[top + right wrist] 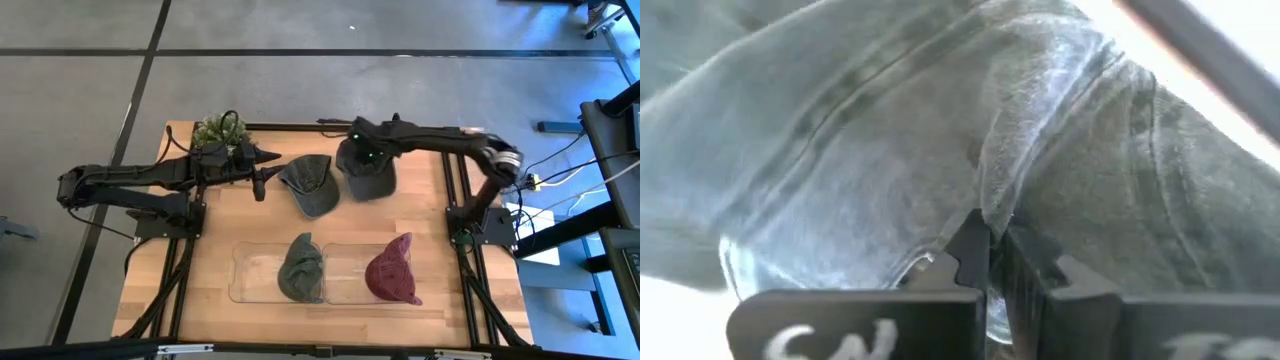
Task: Pick & Place hat
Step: Put the right grey cap into the left transparent bin
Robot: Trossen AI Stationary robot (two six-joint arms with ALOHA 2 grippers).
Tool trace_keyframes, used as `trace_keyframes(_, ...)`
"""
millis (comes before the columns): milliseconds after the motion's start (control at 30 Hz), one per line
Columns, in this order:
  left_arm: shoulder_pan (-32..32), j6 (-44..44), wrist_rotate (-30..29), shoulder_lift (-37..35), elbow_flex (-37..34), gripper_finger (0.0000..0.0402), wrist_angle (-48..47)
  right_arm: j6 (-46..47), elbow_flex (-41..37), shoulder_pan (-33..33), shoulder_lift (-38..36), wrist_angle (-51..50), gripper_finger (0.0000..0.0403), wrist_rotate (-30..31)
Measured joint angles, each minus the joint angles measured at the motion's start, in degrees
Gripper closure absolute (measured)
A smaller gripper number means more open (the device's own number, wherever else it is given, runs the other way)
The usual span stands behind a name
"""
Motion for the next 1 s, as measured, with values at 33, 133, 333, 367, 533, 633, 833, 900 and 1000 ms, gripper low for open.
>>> trace_keyframes(33, 0.0, 0.0, 0.0, 0.0, 0.0, 0.0245, 0.0, 0.0, 0.0, 0.6, -2.1, 0.4, 0.0388, 0.0)
trace_keyframes(133, 0.0, -2.3, 0.0, 0.0, 0.0, 0.0245, 0.0, -1.2, 0.0, 2.9, -8.7, 1.9, 0.0388, 2.0)
trace_keyframes(333, 0.0, -11.4, 4.5, 0.0, 0.0, 0.0245, 0.0, -10.3, 0.1, 12.0, -20.7, 10.7, 0.0388, 4.1)
trace_keyframes(367, 0.0, -11.9, 6.7, 0.0, 0.0, 0.0245, 0.1, -11.9, 0.1, 14.0, -22.2, 13.3, 0.0388, 4.0)
trace_keyframes(533, -3.3, -13.1, 13.1, 0.8, 0.0, 0.0245, 4.5, -19.3, 0.1, 23.4, -25.6, 29.2, 0.0388, 0.1)
trace_keyframes(633, -7.6, -14.8, 13.2, 2.5, 0.0, 0.0245, 11.3, -24.5, 0.1, 28.1, -25.8, 38.0, 0.0388, -3.4)
trace_keyframes(833, -16.6, -15.0, 13.1, 8.8, 0.0, 0.0245, 28.5, -33.0, 0.1, 34.9, -24.8, 50.4, 0.0388, -6.6)
trace_keyframes(900, -19.0, -15.0, 13.0, 11.2, 0.0, 0.0245, 33.3, -35.1, 0.1, 36.5, -24.6, 52.4, 0.0388, -6.6)
trace_keyframes(1000, -21.8, -15.0, 13.0, 14.9, 0.0, 0.0245, 40.0, -36.0, 0.1, 38.1, -23.8, 54.4, 0.0388, -8.7)
